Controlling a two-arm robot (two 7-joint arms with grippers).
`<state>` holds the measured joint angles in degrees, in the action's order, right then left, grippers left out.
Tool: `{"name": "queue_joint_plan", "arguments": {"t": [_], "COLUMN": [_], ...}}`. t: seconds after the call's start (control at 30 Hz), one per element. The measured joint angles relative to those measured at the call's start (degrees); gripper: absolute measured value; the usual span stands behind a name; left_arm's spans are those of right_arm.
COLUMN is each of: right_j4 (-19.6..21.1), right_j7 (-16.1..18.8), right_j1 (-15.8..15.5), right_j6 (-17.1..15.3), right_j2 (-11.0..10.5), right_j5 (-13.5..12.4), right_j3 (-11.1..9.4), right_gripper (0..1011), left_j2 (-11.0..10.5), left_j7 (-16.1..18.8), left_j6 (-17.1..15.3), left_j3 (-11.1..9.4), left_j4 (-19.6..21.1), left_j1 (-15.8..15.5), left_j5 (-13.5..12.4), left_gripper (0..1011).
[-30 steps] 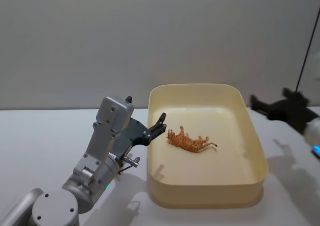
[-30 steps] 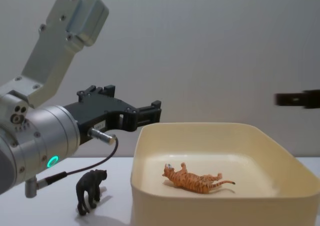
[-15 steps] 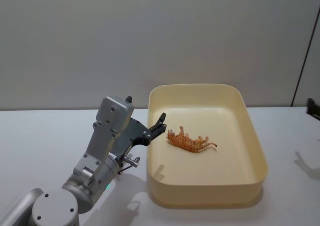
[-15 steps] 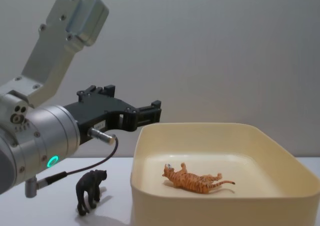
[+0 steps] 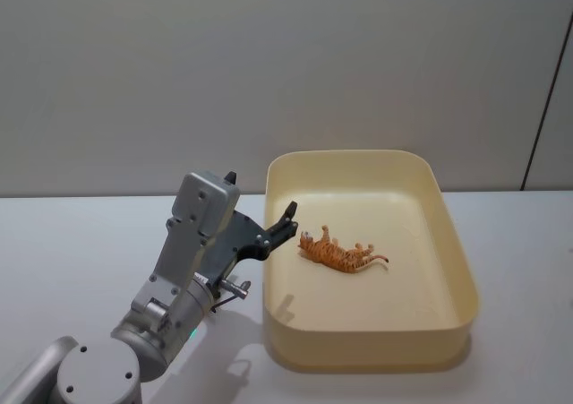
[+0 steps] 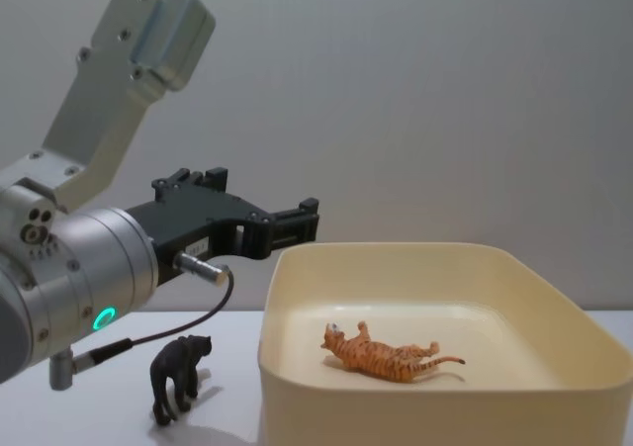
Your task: Pick up the toy alternately with two hands and place it into the central storage box.
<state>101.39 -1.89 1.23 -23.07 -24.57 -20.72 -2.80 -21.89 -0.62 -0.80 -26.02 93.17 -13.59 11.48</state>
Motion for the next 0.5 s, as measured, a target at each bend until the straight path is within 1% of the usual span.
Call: {"name": "queue_joint_plan", "arguments": {"t": [0.27,0.5], "right_j4": [-1.86,-5.53], "right_j7": [-0.59,-0.75], "right_j1": [-0.2,1.42], "right_j6": [-0.49,-0.57], "right_j2": [0.17,0.76], "right_j5": [0.3,1.64], "right_j3": [-0.13,0.53], "right_gripper": [1001,1001], "left_j2": [0.0,0.0], "left_j7": [0.0,0.0], "left_j6": [0.0,0.0], "left_j3": [0.0,0.0], "left_j4": [0.0,0.0], "left_j1": [0.0,0.0], "left_j5": [0.0,0.0], "left_gripper": [1001,1001]}}
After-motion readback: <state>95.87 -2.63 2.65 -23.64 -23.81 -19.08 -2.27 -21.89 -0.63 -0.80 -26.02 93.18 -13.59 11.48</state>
